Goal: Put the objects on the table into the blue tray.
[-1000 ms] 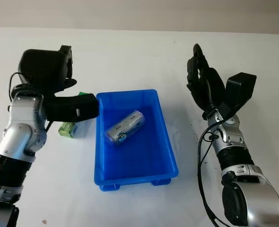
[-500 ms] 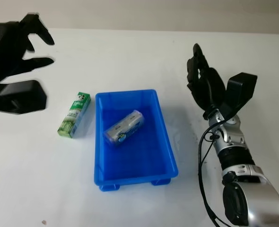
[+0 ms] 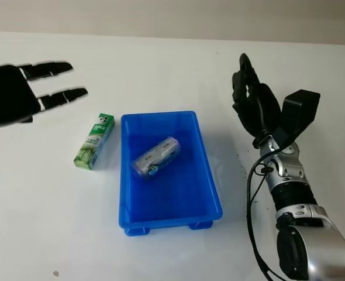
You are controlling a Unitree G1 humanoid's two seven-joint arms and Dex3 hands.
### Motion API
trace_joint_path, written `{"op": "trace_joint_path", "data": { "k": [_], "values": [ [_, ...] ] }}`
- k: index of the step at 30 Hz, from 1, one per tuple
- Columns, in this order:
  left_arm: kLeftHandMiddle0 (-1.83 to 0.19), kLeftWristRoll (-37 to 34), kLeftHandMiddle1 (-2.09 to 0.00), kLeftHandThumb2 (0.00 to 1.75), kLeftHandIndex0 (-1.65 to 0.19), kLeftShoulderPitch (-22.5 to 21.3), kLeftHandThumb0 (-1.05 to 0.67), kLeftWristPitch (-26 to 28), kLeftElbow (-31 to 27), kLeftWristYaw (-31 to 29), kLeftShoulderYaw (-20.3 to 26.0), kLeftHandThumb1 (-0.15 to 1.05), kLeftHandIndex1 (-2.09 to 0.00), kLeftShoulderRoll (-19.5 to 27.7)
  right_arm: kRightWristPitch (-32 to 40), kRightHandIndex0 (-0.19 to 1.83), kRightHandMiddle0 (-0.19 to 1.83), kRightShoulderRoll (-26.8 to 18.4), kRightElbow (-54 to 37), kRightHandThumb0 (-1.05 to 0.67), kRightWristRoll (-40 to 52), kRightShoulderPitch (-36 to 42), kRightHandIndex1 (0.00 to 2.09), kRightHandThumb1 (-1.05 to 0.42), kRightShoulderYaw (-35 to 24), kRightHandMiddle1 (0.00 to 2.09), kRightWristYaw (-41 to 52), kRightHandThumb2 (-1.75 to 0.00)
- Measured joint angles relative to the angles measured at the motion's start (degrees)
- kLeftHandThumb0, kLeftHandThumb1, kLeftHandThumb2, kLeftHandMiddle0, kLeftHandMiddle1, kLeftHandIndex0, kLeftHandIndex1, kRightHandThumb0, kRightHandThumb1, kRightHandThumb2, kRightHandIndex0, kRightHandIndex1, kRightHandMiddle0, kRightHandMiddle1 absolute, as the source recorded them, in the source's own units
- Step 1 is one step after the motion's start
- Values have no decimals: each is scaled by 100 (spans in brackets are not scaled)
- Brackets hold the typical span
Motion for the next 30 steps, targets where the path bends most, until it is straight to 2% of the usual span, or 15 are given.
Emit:
{"op": "trace_joint_path", "data": {
  "k": [2,5,11,18,24,27,30],
  "values": [
    [1,259,-5,50,11,-154,-25,161,178,329,-295,105,-3,-94,0,-19,-19,0,0,-67,0,3,0,-105,-2,0,2,-70],
    [0,450,-5,51,10,-336,-23,297,509,750,-652,105,-4,-269,1,-19,-19,-2,0,-68,0,8,0,-105,-5,0,1,-69],
    [-6,531,-8,46,3,-699,-23,228,920,1033,-1179,105,-8,-583,0,-19,-19,-1,0,-67,5,29,0,-105,-9,0,1,-70],
    [-11,280,-8,55,-4,-902,-22,-120,1149,1110,-1512,105,-10,-850,0,-19,-19,-1,0,-66,12,35,0,-105,-12,0,-8,-70],
    [-17,301,-9,47,-8,-1002,-18,-100,1192,1436,-1849,105,-12,-984,0,-19,-19,-1,0,-67,11,51,0,-105,-12,0,-58,-69],
    [-17,305,-8,51,-8,-1044,-20,-73,1245,1578,-2000,105,-11,-1074,0,-19,-19,0,0,-66,14,74,0,-105,-12,0,-61,-69],
    [-21,305,-10,46,-13,-1133,-22,-194,1391,1767,-2188,105,-15,-1178,0,-19,-19,0,-4,-67,21,96,0,-105,-16,0,-77,-69]
  ]
}}
